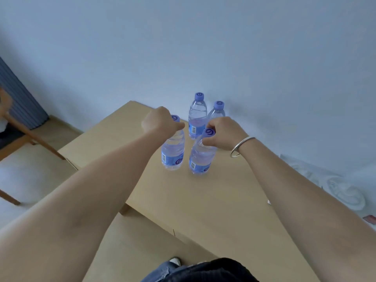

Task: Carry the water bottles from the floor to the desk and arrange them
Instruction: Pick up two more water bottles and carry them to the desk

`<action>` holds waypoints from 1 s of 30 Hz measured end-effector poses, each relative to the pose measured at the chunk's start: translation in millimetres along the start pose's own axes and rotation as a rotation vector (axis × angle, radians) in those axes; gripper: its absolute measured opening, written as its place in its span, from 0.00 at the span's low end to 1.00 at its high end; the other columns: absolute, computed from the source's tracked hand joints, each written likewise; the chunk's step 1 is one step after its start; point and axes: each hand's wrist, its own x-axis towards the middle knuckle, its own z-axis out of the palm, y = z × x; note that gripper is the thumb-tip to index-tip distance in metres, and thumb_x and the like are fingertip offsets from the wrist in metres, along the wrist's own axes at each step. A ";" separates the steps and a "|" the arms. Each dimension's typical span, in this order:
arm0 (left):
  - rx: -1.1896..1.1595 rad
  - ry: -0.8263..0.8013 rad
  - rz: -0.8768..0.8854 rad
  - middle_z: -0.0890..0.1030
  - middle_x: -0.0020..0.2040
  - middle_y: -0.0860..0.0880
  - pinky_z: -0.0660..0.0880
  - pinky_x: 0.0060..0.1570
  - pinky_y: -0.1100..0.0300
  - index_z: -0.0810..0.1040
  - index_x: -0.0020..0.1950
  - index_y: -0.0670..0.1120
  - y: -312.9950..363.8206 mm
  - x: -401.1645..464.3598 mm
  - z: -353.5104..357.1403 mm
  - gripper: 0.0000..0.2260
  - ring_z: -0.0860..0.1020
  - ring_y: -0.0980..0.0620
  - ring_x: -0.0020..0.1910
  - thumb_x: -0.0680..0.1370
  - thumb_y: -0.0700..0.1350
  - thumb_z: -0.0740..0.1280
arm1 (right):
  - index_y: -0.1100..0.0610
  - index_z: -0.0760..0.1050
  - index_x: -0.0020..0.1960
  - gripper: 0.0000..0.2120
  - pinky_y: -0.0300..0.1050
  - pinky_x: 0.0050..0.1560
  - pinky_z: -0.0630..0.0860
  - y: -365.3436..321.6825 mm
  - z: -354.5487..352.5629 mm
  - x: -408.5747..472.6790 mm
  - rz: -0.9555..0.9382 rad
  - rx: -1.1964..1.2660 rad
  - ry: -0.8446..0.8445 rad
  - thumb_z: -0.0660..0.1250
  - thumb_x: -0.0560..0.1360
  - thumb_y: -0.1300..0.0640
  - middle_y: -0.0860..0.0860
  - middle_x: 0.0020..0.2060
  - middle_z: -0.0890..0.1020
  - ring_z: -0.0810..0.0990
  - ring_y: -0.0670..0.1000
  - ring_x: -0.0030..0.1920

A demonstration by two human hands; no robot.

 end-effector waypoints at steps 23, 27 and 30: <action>0.238 -0.066 0.350 0.70 0.29 0.50 0.58 0.27 0.63 0.66 0.31 0.47 8.0 83.8 41.7 0.12 0.66 0.51 0.27 0.71 0.52 0.62 | 0.55 0.66 0.64 0.22 0.46 0.45 0.70 1.3 34.9 57.5 0.170 0.023 0.065 0.65 0.71 0.55 0.56 0.57 0.71 0.72 0.58 0.45; 0.218 -0.066 0.348 0.70 0.30 0.50 0.59 0.29 0.61 0.65 0.32 0.47 5.7 81.6 42.2 0.13 0.69 0.48 0.31 0.71 0.53 0.62 | 0.54 0.60 0.71 0.28 0.48 0.51 0.71 3.5 42.0 50.4 0.205 0.121 0.097 0.65 0.73 0.55 0.57 0.64 0.69 0.74 0.59 0.55; 0.148 -0.048 0.311 0.70 0.33 0.50 0.61 0.32 0.59 0.68 0.37 0.45 2.4 74.8 46.9 0.11 0.71 0.45 0.36 0.71 0.53 0.62 | 0.56 0.60 0.70 0.28 0.51 0.55 0.73 5.3 51.1 39.9 0.225 0.179 0.111 0.65 0.72 0.57 0.58 0.63 0.68 0.73 0.60 0.59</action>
